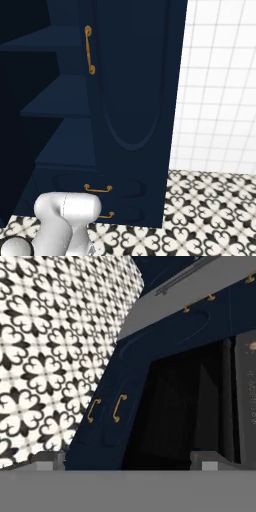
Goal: Pick the kettle from the counter and place it on the tray. Then pick the mug from the cabinet and place it on the tray. Then close the cabinet doors.
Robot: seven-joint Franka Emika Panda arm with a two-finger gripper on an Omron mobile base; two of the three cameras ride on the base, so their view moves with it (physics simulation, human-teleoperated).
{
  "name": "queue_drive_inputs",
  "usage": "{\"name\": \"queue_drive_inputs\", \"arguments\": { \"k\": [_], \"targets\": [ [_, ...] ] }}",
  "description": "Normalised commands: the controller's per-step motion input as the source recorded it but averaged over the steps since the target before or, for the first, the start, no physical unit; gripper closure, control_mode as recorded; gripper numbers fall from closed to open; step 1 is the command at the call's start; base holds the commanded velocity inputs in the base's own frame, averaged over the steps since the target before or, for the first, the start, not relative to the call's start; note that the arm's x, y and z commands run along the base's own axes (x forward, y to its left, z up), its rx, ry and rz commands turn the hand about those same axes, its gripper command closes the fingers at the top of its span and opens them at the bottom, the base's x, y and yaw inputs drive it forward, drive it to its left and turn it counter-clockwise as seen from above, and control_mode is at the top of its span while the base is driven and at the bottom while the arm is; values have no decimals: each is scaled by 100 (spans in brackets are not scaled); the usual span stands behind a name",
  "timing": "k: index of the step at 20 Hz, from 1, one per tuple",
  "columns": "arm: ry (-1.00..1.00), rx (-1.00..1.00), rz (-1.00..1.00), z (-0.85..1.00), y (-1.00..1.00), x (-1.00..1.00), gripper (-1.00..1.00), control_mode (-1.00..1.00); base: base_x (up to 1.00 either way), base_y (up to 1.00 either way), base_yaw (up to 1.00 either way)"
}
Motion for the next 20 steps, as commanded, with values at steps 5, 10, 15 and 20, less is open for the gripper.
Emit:
{"name": "queue_drive_inputs", "arguments": {
  "k": [5, 10, 15, 20],
  "targets": [
    [-7, 0, -3, 2, 49, 44, -100, -100, 0, 0, 0],
    [-1, 0, -20, 0, 31, 47, -100, -100, 0, 0, 0],
    [-9, 0, -43, 5, 19, 13, -100, -100, 0, 0, 0],
    [-22, 0, -39, 5, 10, 21, -100, -100, 0, 0, 0]
  ]
}}
